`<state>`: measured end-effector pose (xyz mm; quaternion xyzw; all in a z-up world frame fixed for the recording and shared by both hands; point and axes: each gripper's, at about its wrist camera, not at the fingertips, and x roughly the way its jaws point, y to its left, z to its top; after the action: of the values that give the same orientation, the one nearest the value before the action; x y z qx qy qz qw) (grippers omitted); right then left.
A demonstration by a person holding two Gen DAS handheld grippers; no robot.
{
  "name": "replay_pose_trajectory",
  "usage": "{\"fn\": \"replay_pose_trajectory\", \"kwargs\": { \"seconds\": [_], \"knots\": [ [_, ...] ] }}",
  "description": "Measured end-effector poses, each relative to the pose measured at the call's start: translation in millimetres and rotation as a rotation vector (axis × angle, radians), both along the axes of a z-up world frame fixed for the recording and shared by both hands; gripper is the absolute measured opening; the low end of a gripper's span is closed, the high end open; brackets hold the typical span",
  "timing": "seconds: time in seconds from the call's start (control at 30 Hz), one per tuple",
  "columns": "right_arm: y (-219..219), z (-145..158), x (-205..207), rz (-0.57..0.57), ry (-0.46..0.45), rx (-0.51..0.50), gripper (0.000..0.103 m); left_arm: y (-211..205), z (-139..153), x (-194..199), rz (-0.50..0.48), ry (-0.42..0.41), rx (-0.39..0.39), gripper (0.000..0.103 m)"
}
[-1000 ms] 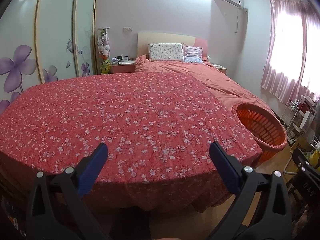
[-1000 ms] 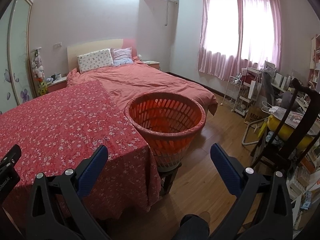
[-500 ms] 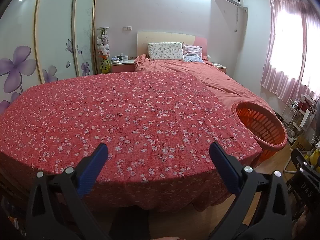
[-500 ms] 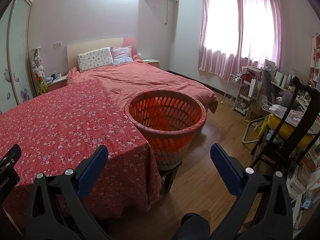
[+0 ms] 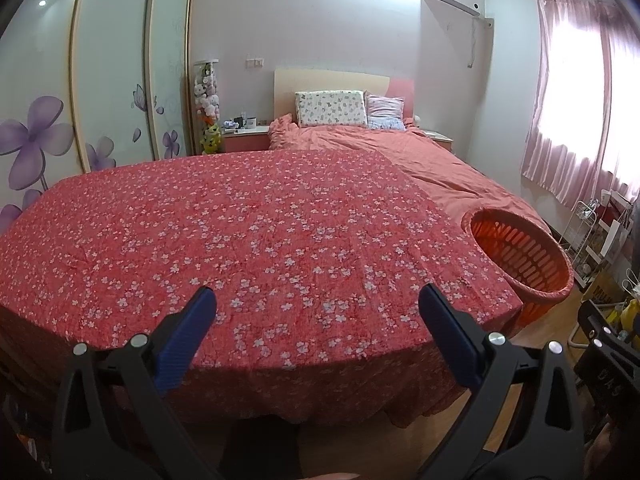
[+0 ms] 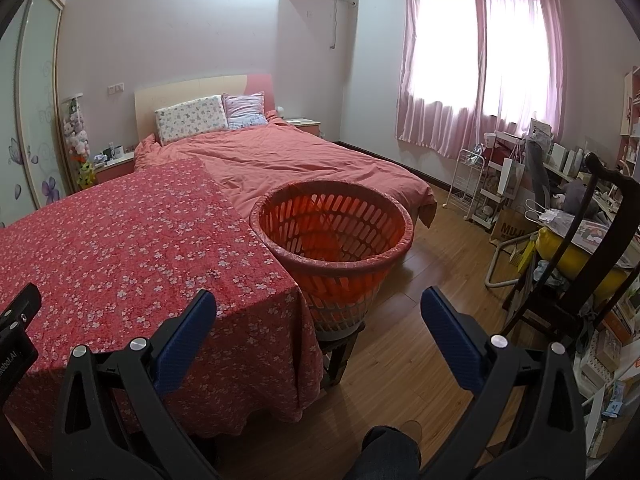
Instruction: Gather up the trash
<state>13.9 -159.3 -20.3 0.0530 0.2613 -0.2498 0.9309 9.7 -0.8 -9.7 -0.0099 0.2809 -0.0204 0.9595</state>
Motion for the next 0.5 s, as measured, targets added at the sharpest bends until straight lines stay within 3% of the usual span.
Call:
{"fn": "replay_pose_trajectory", "kwargs": {
  "seconds": [0.5],
  "knots": [
    [0.0, 0.4, -0.1, 0.002, 0.000, 0.001, 0.101, -3.4, 2.5, -2.2, -0.003, -0.014, 0.003, 0.099]
  ]
}}
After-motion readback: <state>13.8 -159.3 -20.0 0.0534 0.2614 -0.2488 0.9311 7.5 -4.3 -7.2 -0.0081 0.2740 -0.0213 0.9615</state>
